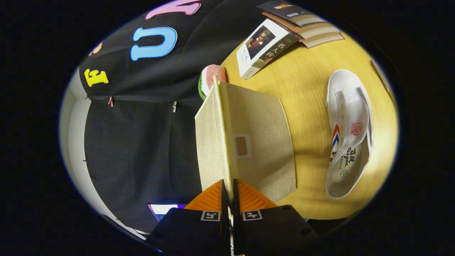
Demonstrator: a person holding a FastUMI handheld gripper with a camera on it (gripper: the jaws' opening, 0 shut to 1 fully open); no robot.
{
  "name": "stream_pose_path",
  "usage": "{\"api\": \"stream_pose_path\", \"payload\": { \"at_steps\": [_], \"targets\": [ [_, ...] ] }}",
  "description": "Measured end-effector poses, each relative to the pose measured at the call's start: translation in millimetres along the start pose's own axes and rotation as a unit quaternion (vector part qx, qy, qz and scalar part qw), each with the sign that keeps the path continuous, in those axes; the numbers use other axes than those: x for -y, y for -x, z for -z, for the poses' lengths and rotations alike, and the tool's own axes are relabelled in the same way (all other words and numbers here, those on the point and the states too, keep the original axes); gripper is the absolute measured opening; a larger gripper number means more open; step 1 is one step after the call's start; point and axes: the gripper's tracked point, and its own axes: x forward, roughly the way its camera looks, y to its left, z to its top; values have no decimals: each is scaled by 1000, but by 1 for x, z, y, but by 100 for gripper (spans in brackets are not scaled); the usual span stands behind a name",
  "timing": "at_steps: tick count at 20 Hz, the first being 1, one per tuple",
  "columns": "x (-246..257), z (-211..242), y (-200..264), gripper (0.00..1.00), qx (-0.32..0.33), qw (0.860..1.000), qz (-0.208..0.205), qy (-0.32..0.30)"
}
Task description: Open the storage box then place both shoes into the box .Put the left shoe in first, then the right shoe, with the right side of both shoes facing outward in a uniform manner.
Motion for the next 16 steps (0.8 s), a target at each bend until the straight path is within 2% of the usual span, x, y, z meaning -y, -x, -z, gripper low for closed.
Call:
{"api": "stream_pose_path", "payload": {
  "at_steps": [9,16],
  "targets": [
    [-101,-4,2,5,45,997,-51,28],
    [-195,19,-40,7,40,992,-97,70]
  ]
}}
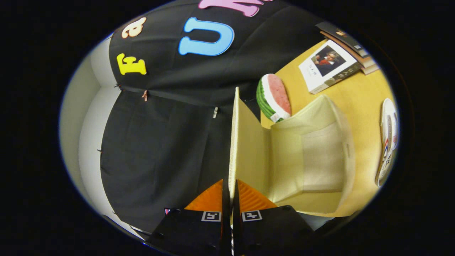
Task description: Open the storage box then place both shoes into the box .Put the left shoe in first, then the right shoe, with the right side of both shoes facing outward in a uniform manner.
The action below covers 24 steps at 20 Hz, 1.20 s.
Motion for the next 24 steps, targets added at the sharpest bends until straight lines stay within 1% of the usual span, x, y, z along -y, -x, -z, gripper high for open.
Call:
{"api": "stream_pose_path", "payload": {
  "at_steps": [2,6,9,12,16,17,19,21,23,24],
  "targets": [
    [-22,10,-26,8,-8,1000,-8,17],
    [-46,36,-80,8,-18,999,-12,35],
    [-50,64,-127,9,-32,998,-1,51],
    [-37,90,-168,9,-53,996,17,75],
    [-17,110,-208,9,-56,995,38,80],
    [-9,115,-207,12,-56,993,48,89],
    [3,120,-209,55,-61,989,66,113],
    [4,114,-192,98,-52,987,67,139],
    [3,97,-172,98,-29,986,72,150],
    [4,84,-157,98,-18,986,78,146]
  ]
}}
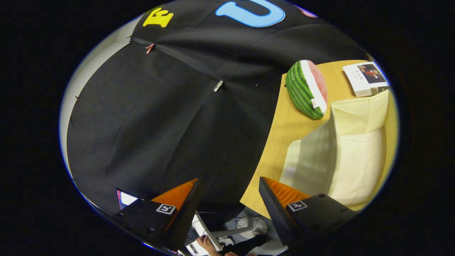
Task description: Open the storage box then place both shoes into the box .Put the left shoe in first, then the right shoe, with the right side of both shoes facing outward in a uniform manner.
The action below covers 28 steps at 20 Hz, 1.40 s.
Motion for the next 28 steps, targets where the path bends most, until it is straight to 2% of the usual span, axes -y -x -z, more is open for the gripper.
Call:
{"api": "stream_pose_path", "payload": {
  "at_steps": [4,7,11,14,16,22,25,28],
  "targets": [
    [18,-45,58,98,53,998,14,-36],
    [41,-75,104,98,100,994,34,-39],
    [92,-97,169,97,143,984,107,10],
    [142,-102,220,98,166,966,184,77],
    [177,-98,250,98,167,954,230,92],
    [296,-66,329,98,141,916,366,81],
    [342,-37,341,98,99,907,404,69],
    [381,-6,340,98,43,902,424,71]
  ]
}}
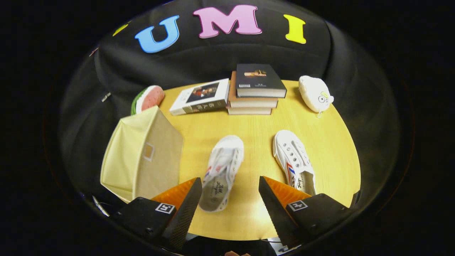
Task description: Open the storage box then place both shoes into the box .Put the left shoe in first, then the right shoe, with the right side of both shoes facing outward in a uniform manner.
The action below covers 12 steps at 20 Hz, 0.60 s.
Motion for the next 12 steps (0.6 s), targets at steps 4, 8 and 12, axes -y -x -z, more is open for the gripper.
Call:
{"api": "stream_pose_path", "payload": {
  "at_steps": [4,8,12],
  "targets": [
    [7,27,-28,99,-41,999,-3,24],
    [7,33,-63,99,-53,998,3,44],
    [14,35,-93,99,-67,996,22,53]
  ]
}}
